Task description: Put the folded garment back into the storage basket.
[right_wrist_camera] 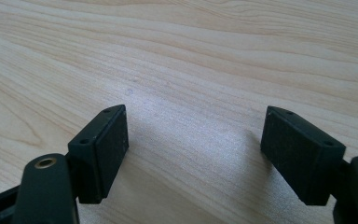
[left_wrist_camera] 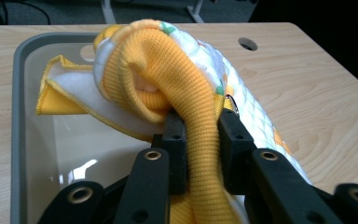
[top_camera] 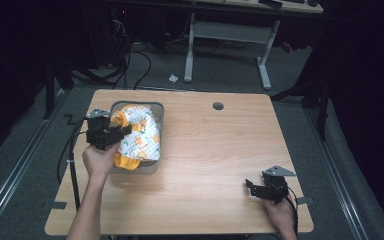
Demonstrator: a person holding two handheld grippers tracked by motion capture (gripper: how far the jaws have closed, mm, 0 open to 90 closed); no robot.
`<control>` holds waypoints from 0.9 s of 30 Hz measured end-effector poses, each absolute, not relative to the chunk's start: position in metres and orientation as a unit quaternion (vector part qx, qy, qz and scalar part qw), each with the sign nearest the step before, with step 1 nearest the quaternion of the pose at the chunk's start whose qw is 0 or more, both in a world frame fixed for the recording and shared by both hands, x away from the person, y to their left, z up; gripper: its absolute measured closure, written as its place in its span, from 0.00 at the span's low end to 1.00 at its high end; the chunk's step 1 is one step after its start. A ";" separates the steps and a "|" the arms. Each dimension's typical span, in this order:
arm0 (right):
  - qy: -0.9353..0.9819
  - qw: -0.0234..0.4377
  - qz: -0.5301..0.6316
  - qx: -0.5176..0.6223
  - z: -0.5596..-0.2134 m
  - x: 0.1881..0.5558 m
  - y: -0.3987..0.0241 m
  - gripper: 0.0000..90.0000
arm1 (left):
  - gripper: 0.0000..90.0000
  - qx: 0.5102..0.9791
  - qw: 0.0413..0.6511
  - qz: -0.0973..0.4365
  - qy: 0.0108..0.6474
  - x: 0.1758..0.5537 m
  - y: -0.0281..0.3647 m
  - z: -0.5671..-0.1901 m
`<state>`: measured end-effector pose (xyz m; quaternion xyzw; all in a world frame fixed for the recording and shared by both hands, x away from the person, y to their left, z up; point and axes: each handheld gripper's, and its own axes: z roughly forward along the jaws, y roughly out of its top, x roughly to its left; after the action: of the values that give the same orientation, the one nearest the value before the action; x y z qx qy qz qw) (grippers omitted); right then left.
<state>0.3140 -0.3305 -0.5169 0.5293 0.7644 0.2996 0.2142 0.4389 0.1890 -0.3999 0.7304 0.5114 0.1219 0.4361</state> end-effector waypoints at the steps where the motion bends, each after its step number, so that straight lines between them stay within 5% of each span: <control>1: 0.765 0.215 0.300 0.527 -0.517 0.314 -0.331 0.26 | 0.84 0.731 0.434 0.122 0.512 0.441 0.189 -0.401; 27: 0.766 0.215 0.300 0.527 -0.517 0.314 -0.331 0.26 | 0.83 0.764 0.362 0.151 0.512 0.472 0.168 -0.428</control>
<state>0.3142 -0.3308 -0.5169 0.5272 0.7655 0.2996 0.2152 0.4717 0.1683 -0.4276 0.7645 0.5117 0.1515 0.3618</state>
